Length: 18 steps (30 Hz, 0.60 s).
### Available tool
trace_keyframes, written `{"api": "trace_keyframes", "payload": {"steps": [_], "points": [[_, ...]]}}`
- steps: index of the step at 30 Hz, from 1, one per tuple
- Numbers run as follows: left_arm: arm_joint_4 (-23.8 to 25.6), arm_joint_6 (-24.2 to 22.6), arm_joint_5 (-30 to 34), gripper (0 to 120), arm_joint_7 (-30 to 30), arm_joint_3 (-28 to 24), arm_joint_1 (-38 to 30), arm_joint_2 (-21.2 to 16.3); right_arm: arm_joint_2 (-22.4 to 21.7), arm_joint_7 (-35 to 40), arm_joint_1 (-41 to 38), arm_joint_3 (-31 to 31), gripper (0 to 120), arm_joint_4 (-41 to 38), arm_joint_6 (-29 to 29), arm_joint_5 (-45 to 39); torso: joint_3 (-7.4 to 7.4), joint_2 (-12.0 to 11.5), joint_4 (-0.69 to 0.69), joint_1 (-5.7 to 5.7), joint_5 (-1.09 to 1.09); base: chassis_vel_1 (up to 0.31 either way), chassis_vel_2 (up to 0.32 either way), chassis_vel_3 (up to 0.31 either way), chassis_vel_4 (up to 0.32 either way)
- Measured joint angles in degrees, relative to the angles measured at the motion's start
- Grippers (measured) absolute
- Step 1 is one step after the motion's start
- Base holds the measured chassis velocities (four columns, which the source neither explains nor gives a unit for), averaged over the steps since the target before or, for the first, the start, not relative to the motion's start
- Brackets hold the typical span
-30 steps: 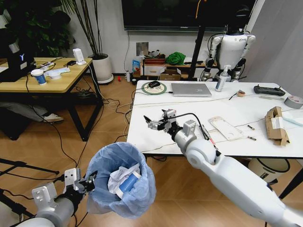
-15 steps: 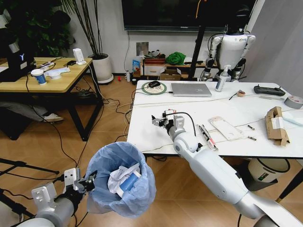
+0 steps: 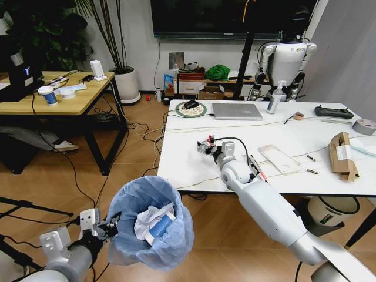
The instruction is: Pick up the trash bin and place the trash from the table into it.
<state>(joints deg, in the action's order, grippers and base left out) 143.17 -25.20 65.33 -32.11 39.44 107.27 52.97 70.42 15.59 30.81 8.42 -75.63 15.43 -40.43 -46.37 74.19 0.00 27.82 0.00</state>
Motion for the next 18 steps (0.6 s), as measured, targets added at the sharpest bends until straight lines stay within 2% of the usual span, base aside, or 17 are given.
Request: {"api": "trace_keyframes", "payload": {"steps": [4,10,12,17,18], "points": [[0.0,0.02,0.26,0,0.0,0.05,-0.14,-0.36,-0.06,-1.18,0.21,-0.27,79,0.99,-0.51,-0.29,0.0,0.0,0.0,0.0,0.0,0.0,0.0,0.0,0.0],[0.0,0.03,0.52,0,-0.09,0.29,-0.09,-0.51,-0.39,-3.23,0.67,-0.29,53,2.09,-1.76,-0.49,0.0,0.0,0.01,0.0,0.0,0.0,0.0,0.0,0.0],[0.0,0.03,0.52,0,-0.1,0.31,-0.03,-0.5,-0.51,-3.26,0.74,-0.23,50,2.09,-1.78,-0.51,0.0,0.0,0.0,0.0,0.01,0.0,0.0,0.0,0.0],[0.0,0.05,0.41,0,-0.11,0.32,0.04,-0.37,-0.66,-3.31,0.91,-0.02,27,1.88,-1.85,-0.52,0.0,0.0,0.0,0.0,0.0,0.0,0.0,0.0,0.0],[0.0,0.05,0.41,0,-0.11,0.32,0.04,-0.37,-0.66,-3.31,0.91,-0.02,27,1.88,-1.85,-0.52,0.0,0.0,0.0,0.0,0.0,0.0,0.0,0.0,0.0]]}}
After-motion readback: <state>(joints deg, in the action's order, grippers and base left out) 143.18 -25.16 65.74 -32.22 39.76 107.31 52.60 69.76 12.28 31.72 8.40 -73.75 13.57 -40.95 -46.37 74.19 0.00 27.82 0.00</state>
